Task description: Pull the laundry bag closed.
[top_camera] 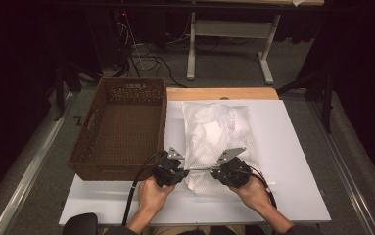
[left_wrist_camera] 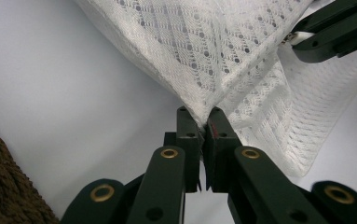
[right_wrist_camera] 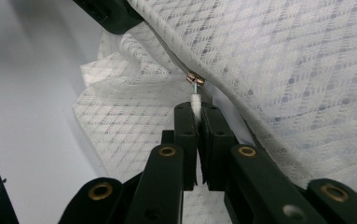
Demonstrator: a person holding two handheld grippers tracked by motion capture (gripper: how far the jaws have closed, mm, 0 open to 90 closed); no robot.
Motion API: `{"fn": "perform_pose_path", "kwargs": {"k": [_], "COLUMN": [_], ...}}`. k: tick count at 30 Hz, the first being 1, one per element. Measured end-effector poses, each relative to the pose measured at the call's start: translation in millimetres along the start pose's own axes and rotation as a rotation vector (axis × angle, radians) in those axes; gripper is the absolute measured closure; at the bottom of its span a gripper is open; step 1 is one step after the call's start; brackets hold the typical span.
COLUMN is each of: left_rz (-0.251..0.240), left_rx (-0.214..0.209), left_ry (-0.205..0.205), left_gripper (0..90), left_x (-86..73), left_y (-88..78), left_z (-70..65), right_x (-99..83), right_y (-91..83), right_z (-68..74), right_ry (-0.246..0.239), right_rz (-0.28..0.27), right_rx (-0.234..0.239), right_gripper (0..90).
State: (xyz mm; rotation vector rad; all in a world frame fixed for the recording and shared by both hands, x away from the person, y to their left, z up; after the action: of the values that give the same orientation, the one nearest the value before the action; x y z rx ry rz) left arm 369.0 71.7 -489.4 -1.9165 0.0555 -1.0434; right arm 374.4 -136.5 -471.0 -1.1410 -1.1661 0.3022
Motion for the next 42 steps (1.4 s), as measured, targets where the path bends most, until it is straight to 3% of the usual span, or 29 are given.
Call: {"fn": "perform_pose_path", "kwargs": {"k": [2,4,11,15,21,28,38,42], "left_rz": [0.006,0.006,0.028,0.033,0.043,0.051,0.061,0.065], "left_rx": [0.025,0.034,0.035,0.044,0.048,0.056,0.064,0.061], "left_ry": [-0.008,-0.022,-0.016,-0.015,-0.011,-0.012,-0.008,-0.009], "left_gripper": [86.2,86.4,86.3,86.2,86.2,86.4,86.5,86.5], "left_x": [-1.4,-3.8,-6.7,-8.6,-10.4,-12.3,-14.4,-14.9], "left_y": [-0.8,-2.7,0.4,1.4,2.4,2.2,2.0,2.0], "left_z": [1.5,5.9,5.5,6.3,4.9,6.2,6.7,6.7], "right_x": [-0.8,-3.7,-20.8,-25.9,-35.1,-37.8,-52.3,-53.4], "right_y": [-0.8,-3.0,-14.6,-18.3,-22.8,-24.1,-32.0,-32.1], "right_z": [-0.5,-4.5,-21.2,-23.8,-30.2,-29.4,-43.4,-44.0], "right_ry": [-0.010,0.012,0.075,0.069,0.097,0.079,0.131,0.116], "right_rz": [0.001,0.005,0.011,0.027,0.044,0.062,0.087,0.099], "right_rx": [-0.008,-0.019,-0.020,-0.030,-0.029,-0.056,-0.097,-0.112], "right_gripper": [87.7,87.7,87.6,87.6,87.6,87.7,87.7,87.7]}}
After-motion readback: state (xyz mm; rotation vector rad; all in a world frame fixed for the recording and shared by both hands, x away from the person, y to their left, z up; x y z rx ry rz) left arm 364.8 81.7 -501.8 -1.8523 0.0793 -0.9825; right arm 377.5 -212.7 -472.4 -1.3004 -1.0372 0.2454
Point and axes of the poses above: each handheld gripper's, and its own axes: y roughly forward along the jaws, x roughly out of its top, z roughly to its left, the point moved 2 cm from there along y, roughly forward along the jaws, and after that the axes turned 2 degrees about -x, right-handed, at the moved point
